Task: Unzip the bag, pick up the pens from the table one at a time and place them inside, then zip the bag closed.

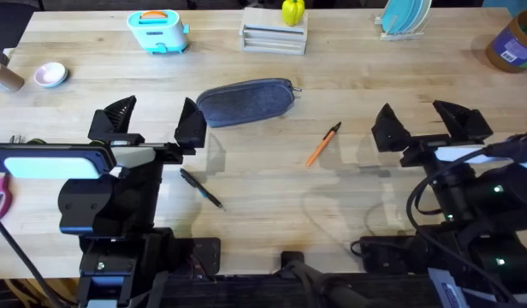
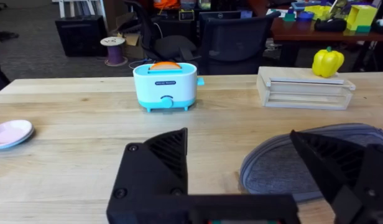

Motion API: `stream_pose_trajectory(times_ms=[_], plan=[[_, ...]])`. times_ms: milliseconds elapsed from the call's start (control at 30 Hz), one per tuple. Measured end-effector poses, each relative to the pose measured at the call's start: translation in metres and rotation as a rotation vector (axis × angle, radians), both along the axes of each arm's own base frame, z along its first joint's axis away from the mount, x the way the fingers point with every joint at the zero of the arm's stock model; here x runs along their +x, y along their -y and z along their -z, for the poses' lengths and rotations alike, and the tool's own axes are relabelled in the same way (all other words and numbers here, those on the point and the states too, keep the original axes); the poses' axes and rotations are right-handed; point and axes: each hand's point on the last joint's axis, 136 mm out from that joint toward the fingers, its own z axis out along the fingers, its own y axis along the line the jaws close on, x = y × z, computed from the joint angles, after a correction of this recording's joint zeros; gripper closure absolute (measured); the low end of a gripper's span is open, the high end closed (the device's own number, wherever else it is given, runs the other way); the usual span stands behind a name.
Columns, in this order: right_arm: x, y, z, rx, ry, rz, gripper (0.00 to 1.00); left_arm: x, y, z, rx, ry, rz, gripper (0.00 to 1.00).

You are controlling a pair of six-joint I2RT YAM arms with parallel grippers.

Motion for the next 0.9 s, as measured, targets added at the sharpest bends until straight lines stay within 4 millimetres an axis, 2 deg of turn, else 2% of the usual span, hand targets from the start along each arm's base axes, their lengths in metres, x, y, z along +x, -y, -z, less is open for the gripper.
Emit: stream_pose_trajectory(times_ms=[600,733,833,900], plan=[[-0.001,-0.004,0.001,0.005,-0.009,-0.024,0.005,0.000,0.001,0.001,0.002,-0.004,0.004,0.008],[-0.007,-0.009,0.004,0.030,-0.083,-0.051,0.006,-0.001,0.001,0.000,0.002,-0.010,0.005,0.010],[-0.014,-0.012,0.004,0.056,-0.173,-0.060,0.006,-0.004,0.001,-0.009,0.002,-0.025,0.004,0.010],[-0.017,-0.014,-0.008,0.067,-0.205,-0.071,0.005,-0.008,0.001,-0.022,0.002,-0.032,0.005,0.010]])
